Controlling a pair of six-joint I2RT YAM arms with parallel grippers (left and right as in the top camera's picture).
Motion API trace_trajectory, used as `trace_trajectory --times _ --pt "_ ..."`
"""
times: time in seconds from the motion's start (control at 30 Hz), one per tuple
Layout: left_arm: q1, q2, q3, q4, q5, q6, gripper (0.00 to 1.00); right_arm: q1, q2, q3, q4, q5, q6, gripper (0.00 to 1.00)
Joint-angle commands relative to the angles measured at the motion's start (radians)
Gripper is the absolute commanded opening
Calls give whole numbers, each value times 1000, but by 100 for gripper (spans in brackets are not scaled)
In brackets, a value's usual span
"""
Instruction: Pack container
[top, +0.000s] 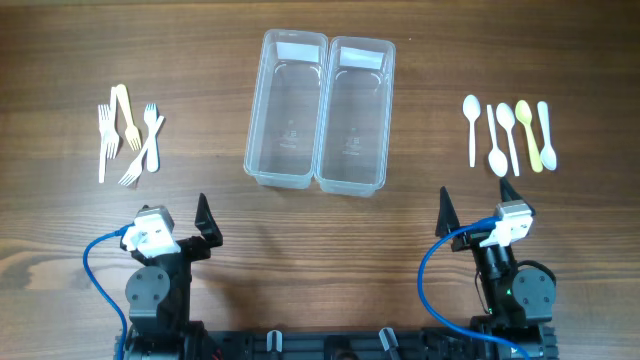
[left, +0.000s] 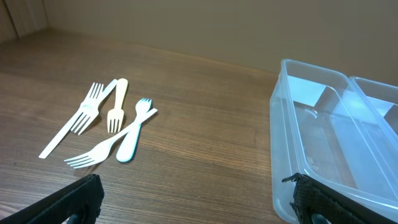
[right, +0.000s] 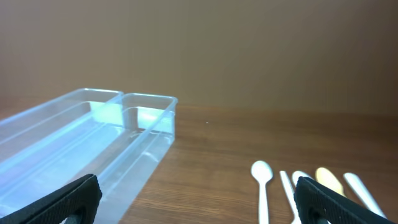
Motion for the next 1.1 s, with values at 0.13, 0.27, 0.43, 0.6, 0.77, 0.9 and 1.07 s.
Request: trace_trajectory --times 0.13,0.27,0.43,0.6,0.77,0.9,1.07 --pt "5 -8 -10 5 12 20 100 -4 140 244 -223 60 140 100" --pt "5 -8 -10 5 12 20 100 -4 499 719 -443 179 -6 100" --pt "5 -8 -10 5 12 20 100 -4 893 1148 -696 209 -158 100" --pt "5 -8 -10 5 12 20 100 -4 1144 1299 -743 194 -154 100" --pt "5 -8 -10 5 12 20 100 -4 1266 1298 -793 185 -156 100" --pt "5 -8 -10 5 12 20 100 -4 1354 1298 -798 185 -159 80" --pt "5 -8 -10 5 12 20 100 -27 1504 1298 -781 205 -154 42"
